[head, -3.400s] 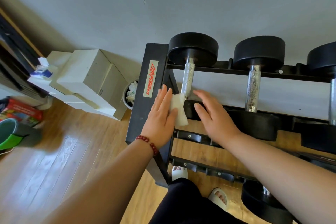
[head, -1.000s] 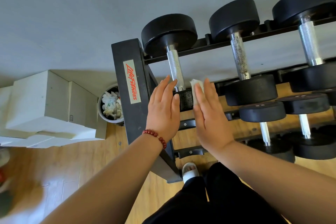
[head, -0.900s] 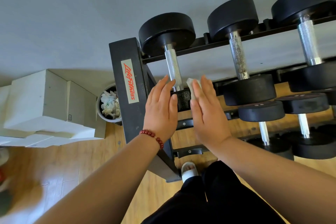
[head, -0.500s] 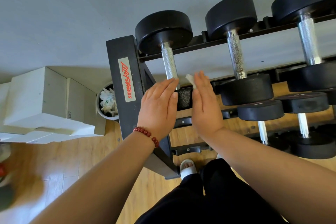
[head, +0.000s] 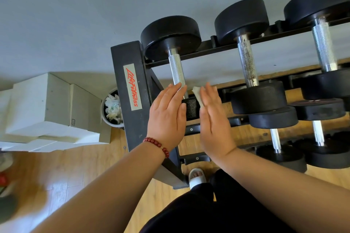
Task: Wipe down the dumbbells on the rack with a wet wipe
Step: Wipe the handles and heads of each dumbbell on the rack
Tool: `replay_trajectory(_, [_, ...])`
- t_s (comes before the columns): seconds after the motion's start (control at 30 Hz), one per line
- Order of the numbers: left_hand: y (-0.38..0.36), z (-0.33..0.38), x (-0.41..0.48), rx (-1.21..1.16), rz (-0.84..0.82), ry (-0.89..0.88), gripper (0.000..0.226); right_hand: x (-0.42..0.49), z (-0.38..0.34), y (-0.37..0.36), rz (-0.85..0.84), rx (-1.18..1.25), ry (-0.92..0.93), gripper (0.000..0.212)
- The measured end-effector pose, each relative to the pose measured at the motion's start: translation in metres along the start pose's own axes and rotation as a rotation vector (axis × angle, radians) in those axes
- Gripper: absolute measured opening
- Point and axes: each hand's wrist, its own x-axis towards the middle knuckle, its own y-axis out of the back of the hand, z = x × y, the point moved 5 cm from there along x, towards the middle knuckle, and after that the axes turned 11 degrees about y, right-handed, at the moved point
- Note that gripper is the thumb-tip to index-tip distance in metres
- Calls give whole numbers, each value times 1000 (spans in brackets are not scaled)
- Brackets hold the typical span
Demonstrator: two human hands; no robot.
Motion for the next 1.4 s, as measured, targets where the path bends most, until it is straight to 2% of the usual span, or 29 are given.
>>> replay_trajectory(0.07, [0,0,0,8,-9,-4,50,2,2,2,-42,-21,16,48])
replay_trajectory(0.2, [-1,0,0,18,-23,-8,51,15,13,7,-44,17,-90,60])
replay_trajectory(0.37, [-1,-1,1,-3,-22,0,52,-1,10,4,-142,-167,77,76])
replay_trajectory(0.63, [0,0,0,-18,1,-27,50,5,9,9,-223,-249,160,95])
replay_trajectory(0.87, [0,0,-1,-6,20,-54,49,6,13,15,-268,-386,239,91])
replay_trajectory(1.0, [1,0,-1,5,14,-65,49,3,9,22,-281,-359,258,83])
replay_trajectory(1.13, [3,2,-5,46,12,-81,51,-8,4,32,-281,-509,359,95])
replay_trajectory(1.3, [2,16,-29,216,50,-314,49,-18,-2,49,-288,-638,436,90])
replay_trajectory(1.4, [0,21,-41,225,47,-331,49,-25,-3,59,-311,-720,450,86])
